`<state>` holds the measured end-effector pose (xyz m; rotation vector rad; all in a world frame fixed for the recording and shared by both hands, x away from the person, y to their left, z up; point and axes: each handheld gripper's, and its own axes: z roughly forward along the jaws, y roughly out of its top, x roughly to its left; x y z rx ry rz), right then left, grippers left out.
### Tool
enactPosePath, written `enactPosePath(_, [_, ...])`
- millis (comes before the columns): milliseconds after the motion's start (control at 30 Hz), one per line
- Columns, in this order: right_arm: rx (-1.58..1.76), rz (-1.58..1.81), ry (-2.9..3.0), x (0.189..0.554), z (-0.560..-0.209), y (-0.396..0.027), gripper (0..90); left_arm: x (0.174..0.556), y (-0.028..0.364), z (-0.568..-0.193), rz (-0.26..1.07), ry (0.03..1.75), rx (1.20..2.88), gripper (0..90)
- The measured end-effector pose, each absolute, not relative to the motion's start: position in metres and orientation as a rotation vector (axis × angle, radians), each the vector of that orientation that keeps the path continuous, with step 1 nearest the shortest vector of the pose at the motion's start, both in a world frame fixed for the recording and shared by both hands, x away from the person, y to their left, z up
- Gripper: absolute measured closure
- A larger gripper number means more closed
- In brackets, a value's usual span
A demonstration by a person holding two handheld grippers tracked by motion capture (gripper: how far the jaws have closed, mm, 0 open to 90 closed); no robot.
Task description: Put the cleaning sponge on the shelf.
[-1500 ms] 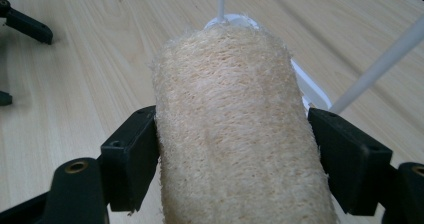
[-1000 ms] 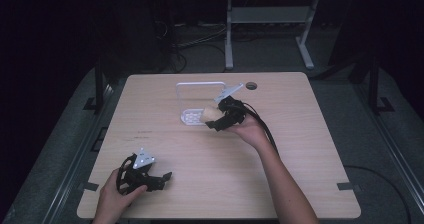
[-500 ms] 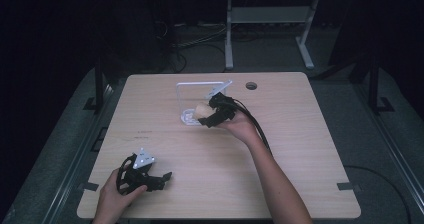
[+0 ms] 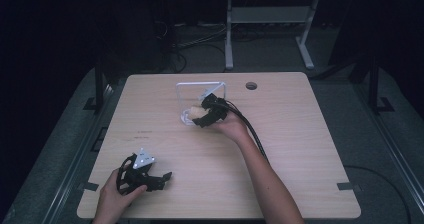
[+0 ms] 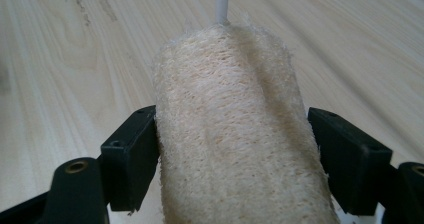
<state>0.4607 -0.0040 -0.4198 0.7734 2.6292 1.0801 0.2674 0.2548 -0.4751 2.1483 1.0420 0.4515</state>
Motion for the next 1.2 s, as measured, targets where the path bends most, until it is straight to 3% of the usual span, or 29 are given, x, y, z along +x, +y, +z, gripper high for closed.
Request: enactPosePath(1200, [0.810, 1.031, 2.637, 0.479, -0.447, 0.017, 23.4, 0.267, 0.255, -0.475, 0.450, 1.042, 2.147, 11.9])
